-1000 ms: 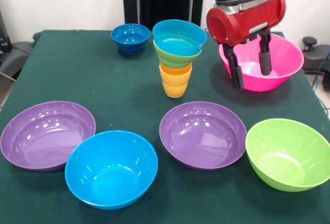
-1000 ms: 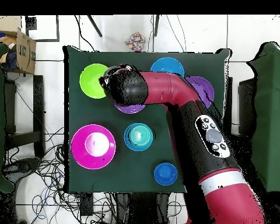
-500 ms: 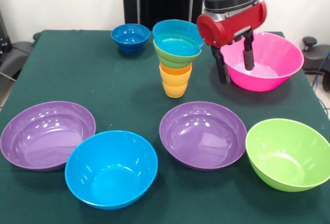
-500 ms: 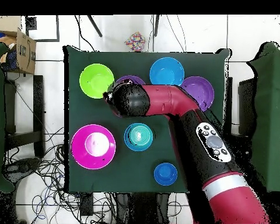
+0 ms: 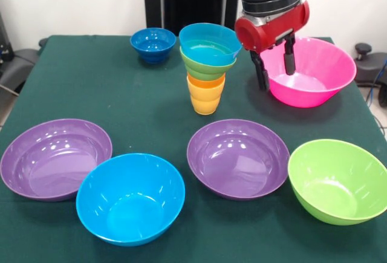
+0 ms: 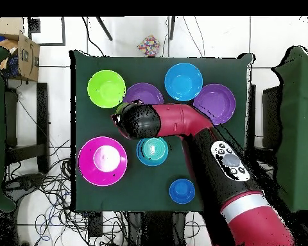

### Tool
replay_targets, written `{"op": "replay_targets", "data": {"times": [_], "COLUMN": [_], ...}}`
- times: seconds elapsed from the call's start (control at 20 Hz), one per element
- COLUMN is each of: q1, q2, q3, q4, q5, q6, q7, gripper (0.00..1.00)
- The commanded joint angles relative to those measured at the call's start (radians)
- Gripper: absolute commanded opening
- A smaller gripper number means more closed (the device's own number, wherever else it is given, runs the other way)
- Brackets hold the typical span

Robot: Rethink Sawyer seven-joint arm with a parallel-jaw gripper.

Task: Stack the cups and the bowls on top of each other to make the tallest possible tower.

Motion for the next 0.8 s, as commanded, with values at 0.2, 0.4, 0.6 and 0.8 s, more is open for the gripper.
{"op": "replay_targets", "data": {"times": [0.2,0.4,0.6,0.8], "q1": [0.033,0.051,0.066,0.088], "q2": [-0.023,-0.037,-0.025,0.005], "q3": [-0.016,-0.025,-0.037,-0.056], "q4": [0.078,0.099,0.106,0.109], "q5": [-0.053,-0.095,-0.133,-0.184], "q6": [-0.043,-0.090,-0.144,-0.207], "q7": [0.106,0.099,0.090,0.084], "gripper": [1.00,1.00,1.00,1.00]}}
